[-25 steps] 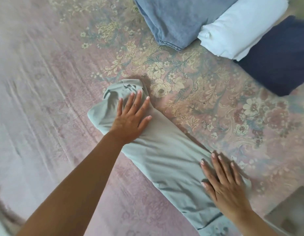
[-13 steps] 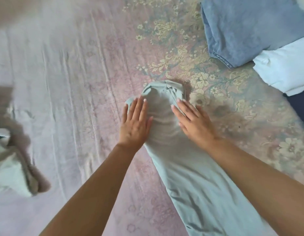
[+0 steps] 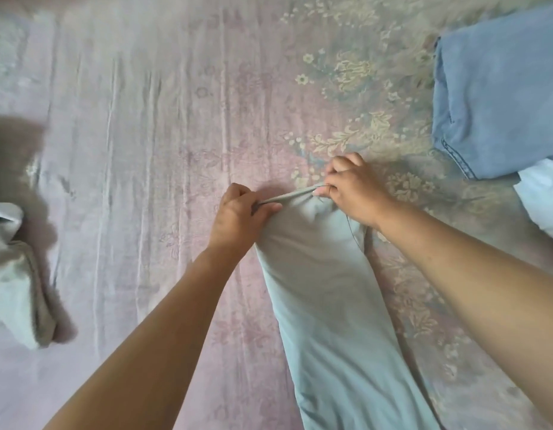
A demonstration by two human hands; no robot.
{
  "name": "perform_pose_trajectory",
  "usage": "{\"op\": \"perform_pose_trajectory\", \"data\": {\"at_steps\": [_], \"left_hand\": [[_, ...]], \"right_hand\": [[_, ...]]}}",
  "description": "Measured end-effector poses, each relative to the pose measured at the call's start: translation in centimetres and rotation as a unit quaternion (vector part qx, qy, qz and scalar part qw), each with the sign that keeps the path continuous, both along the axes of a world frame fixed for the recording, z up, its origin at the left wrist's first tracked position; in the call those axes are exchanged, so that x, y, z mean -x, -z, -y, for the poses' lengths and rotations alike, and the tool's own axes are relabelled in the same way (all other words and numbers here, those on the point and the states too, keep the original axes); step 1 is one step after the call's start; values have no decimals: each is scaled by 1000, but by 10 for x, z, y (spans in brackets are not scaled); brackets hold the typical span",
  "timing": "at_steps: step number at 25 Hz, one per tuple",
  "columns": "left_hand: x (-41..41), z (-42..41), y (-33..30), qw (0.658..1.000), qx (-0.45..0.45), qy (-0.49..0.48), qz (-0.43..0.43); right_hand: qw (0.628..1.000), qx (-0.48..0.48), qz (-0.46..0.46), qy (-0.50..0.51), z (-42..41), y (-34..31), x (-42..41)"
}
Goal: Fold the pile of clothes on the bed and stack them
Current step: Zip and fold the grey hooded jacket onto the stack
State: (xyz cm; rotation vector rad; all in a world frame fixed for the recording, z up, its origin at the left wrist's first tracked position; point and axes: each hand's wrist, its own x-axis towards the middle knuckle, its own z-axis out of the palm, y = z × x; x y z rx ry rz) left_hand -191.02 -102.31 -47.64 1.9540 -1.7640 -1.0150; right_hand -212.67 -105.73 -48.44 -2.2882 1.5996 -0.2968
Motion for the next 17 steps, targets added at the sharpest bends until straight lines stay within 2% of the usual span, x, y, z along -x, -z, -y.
{"op": "perform_pose_trajectory", "data": {"at_steps": [2,4,5,7,10,13,15,17], "left_hand": [[3,4,-4,998,-37,-17,42],[8,7,-5,990,-75,2,117],[12,7,-6,989,-82,-4,123],[18,7,-7,991,-102,-59,64],[16,12,-10,978,-163,-126,-22],[10,23,-11,982,-182,-52,24],[3,35,-15,987,-152,-19,46],[-9,59,-18,994,-96,-37,41]], "right_hand": [[988,-104,-101,55,0,3,4],[979,-129,-146,64,4,5,2],[983,-117,-128,59,4,4,-1],[989,-116,-54,68,3,2,-4],[972,-221,4,83,7,-9,1],[943,-327,-41,52,14,-19,1],[944,-324,-27,51,27,-27,-7],[954,-290,34,75,48,-34,-17]]}}
